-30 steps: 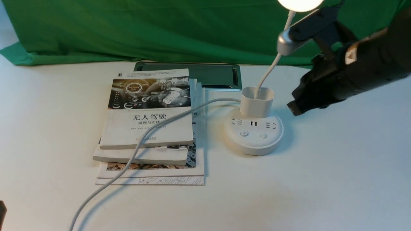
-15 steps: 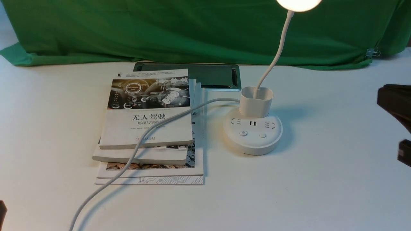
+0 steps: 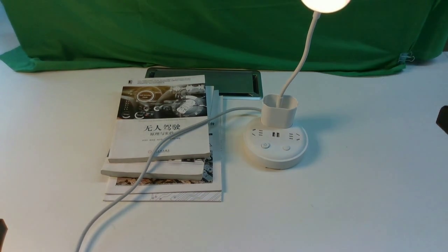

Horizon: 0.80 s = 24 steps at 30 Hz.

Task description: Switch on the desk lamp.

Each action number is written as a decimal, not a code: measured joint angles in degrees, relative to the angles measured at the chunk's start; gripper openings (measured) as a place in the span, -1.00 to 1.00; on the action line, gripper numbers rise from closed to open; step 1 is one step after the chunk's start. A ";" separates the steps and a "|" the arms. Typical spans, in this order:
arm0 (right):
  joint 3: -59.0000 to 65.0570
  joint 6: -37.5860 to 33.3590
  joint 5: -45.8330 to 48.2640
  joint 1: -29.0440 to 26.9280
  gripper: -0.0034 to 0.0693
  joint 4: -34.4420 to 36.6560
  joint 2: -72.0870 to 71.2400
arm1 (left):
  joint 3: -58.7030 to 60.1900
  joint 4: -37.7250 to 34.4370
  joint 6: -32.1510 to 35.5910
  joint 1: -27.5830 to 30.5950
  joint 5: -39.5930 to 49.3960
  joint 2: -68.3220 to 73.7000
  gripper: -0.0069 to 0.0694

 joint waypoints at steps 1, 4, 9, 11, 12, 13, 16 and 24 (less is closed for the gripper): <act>2.19 0.00 -3.04 0.00 -0.59 0.00 -0.88 | 0.00 0.00 0.00 0.00 0.00 0.00 -0.76; 7.68 0.50 -9.08 -0.82 -0.57 0.00 -3.75 | 0.00 0.00 0.00 0.00 0.00 0.00 -0.76; 17.56 4.04 -11.80 -8.99 -0.53 0.00 -11.71 | 0.00 0.00 0.00 0.00 0.00 0.00 -0.76; 20.63 4.67 -11.87 -13.28 -0.52 0.00 -15.28 | 0.00 0.00 0.00 0.00 0.00 0.00 -0.76; 22.20 4.83 -11.87 -15.74 -0.52 -0.02 -17.31 | 0.00 0.00 0.00 0.00 0.00 0.00 -0.76; 23.36 5.15 -11.82 -17.19 -0.52 -0.26 -18.89 | 0.00 0.00 0.00 0.00 0.00 0.00 -0.76; 27.46 8.82 -11.43 -24.36 -0.50 -3.14 -24.67 | 0.00 0.00 0.00 0.00 0.00 0.00 -0.76; 29.42 16.27 -1.68 -27.29 -0.47 -4.96 -32.57 | 0.00 0.00 0.00 0.00 0.00 0.00 -0.76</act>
